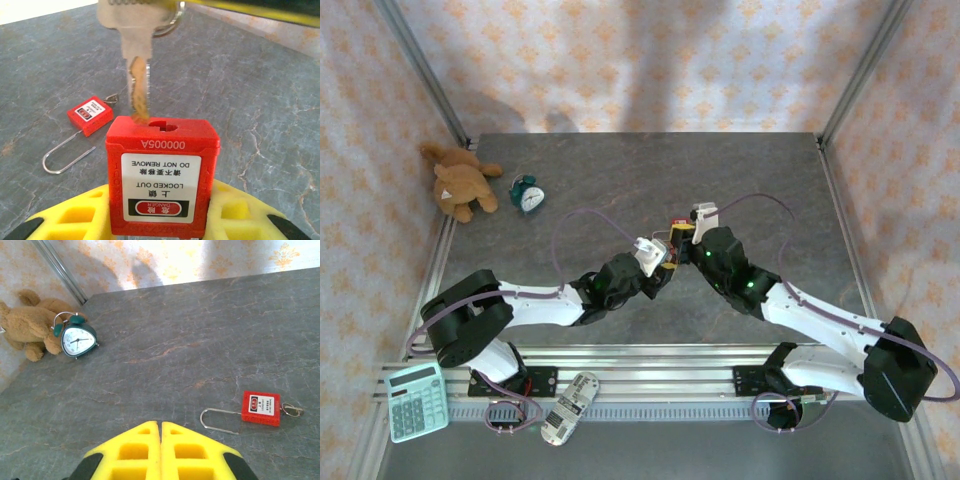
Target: Unlock with the key
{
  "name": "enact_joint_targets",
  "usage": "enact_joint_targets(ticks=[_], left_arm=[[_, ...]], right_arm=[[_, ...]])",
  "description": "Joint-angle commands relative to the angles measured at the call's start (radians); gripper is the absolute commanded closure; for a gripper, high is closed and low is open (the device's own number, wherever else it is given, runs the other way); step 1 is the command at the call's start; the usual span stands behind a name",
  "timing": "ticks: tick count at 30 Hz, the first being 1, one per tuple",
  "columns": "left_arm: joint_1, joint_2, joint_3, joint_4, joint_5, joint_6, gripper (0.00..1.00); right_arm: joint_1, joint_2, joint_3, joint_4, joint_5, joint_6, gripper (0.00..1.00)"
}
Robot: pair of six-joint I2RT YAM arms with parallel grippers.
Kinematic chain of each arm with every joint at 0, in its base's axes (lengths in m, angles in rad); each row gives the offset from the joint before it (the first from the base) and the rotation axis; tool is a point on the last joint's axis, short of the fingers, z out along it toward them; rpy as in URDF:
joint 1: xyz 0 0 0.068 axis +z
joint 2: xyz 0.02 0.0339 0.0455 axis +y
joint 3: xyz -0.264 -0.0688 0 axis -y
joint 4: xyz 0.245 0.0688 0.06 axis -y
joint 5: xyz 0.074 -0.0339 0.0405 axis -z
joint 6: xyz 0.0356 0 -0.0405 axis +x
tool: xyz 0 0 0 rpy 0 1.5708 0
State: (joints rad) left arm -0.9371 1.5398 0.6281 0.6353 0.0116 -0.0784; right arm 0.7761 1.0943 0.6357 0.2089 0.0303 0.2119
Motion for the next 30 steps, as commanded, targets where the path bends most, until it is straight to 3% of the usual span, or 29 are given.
enact_joint_targets(ticks=[1,12,21,30], left_arm=[[-0.009,-0.019,0.009,0.09,-0.012,0.012,0.69],[-0.009,-0.026,-0.05,0.153,0.005,0.008,0.69],[-0.011,0.025,-0.121,0.377,-0.038,0.129,0.67],[-0.011,0.055,-0.11,0.401,-0.041,0.17,0.67]], right_arm=[[-0.001,-0.028,0.012,0.021,0.006,0.004,1.0],[-0.05,-0.081,0.021,0.004,0.025,-0.019,1.0],[-0.063,-0.163,-0.015,-0.024,-0.038,0.012,1.0],[-0.047,-0.136,-0.039,0.012,-0.082,0.029,1.0]])
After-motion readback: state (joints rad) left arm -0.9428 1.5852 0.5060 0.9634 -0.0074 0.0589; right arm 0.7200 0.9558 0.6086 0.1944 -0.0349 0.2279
